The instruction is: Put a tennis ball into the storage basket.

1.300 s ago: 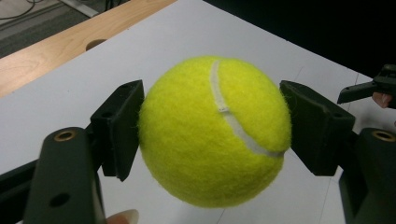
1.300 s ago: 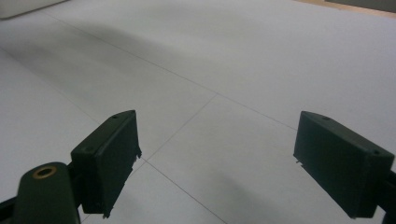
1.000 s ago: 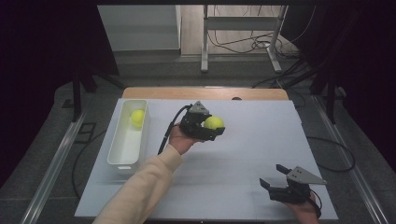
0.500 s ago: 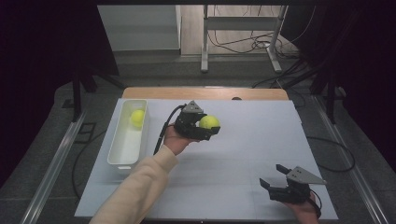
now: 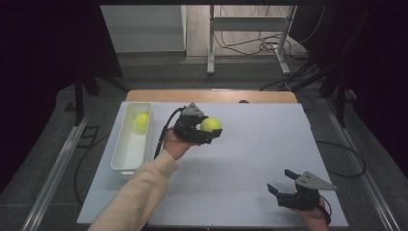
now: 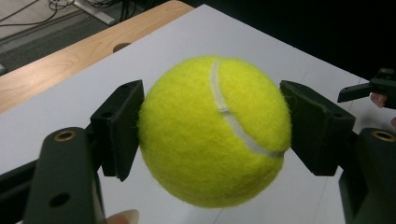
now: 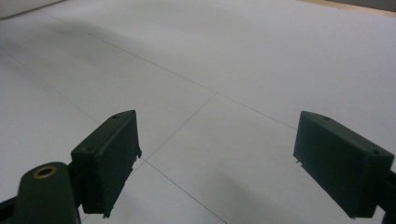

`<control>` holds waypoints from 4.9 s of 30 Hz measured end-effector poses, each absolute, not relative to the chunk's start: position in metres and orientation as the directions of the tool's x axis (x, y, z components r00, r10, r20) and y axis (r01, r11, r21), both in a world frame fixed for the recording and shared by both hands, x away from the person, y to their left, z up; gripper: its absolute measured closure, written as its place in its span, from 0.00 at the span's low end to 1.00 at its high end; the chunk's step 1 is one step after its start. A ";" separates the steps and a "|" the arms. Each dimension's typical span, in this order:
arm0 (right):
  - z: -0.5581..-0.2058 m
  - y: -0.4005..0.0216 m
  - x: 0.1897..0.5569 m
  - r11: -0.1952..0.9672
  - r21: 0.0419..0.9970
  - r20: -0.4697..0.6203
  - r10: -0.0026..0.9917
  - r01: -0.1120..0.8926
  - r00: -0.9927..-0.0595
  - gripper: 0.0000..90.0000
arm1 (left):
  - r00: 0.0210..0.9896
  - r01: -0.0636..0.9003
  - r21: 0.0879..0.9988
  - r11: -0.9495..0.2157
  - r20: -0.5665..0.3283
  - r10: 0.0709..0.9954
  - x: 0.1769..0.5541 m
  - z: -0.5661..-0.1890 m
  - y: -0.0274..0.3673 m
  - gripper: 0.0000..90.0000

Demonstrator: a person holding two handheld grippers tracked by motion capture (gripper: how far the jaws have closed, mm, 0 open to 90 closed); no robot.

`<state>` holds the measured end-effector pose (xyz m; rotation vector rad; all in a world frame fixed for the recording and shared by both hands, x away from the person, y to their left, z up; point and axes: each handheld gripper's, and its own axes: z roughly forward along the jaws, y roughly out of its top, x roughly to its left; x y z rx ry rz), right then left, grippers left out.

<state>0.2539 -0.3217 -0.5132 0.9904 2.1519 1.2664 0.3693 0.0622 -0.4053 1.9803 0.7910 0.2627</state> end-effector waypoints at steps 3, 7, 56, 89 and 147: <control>-0.513 -0.322 0.254 0.321 0.879 -0.023 0.768 0.352 -0.641 0.16 | 0.766 0.422 0.842 -0.336 -0.133 0.629 0.369 -0.405 0.064 0.30; -0.513 -0.322 0.254 0.320 0.879 -0.023 0.768 0.353 -0.640 0.16 | 0.760 0.427 0.841 -0.331 -0.135 0.636 0.368 -0.405 0.069 0.30; -0.513 -0.320 0.256 0.324 0.877 -0.025 0.769 0.355 -0.639 0.16 | 0.684 0.450 0.848 -0.281 -0.125 0.719 0.362 -0.398 0.121 0.30; -0.514 -0.320 0.257 0.323 0.878 -0.026 0.769 0.354 -0.639 0.16 | 0.581 0.482 0.849 -0.219 -0.122 0.804 0.361 -0.392 0.175 0.30; -0.514 -0.319 0.257 0.328 0.876 -0.030 0.770 0.354 -0.638 0.16 | 0.410 0.554 0.822 -0.134 -0.129 0.903 0.356 -0.406 0.253 0.30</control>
